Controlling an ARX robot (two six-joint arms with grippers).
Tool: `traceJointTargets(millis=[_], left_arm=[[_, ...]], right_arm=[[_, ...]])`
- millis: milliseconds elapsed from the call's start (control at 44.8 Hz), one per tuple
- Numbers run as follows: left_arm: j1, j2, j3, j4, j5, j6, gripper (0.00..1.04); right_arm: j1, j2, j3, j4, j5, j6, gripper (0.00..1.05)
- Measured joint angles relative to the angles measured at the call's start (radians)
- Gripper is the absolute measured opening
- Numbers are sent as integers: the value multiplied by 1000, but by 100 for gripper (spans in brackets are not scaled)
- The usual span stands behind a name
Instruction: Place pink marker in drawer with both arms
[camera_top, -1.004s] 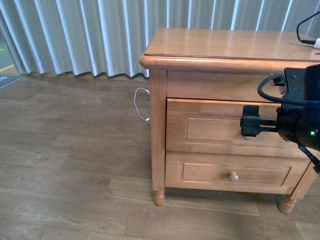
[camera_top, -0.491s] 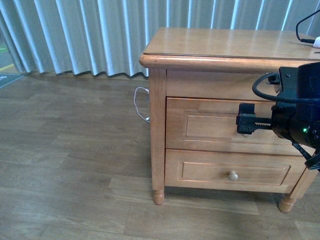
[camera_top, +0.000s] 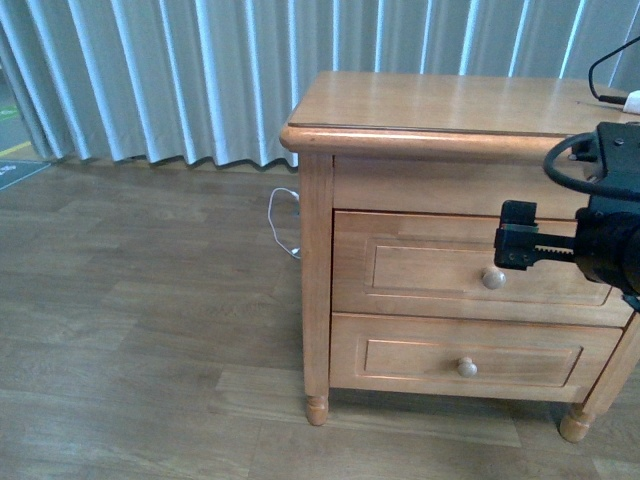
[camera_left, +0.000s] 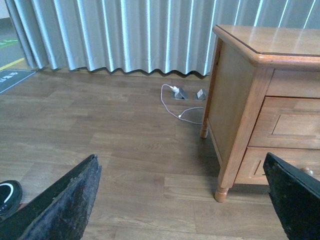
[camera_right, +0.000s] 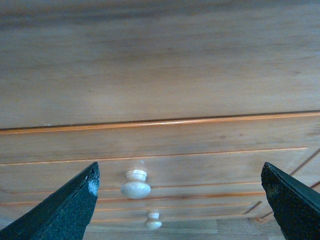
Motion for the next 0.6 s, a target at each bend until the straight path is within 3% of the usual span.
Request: traceJointTargets(millis=[268,402,603], left_arm=[[0,0,0,0,0,0,98],[0,0,0,0,0,0,98],[0,0,0,0,0,0,98]], right_arm=[[-47,-275,-205,-125,-65,15,96],[-91,-575,-297,-333,-151,-2,96],[-122,-958,-328,-640,-182,-51,96]])
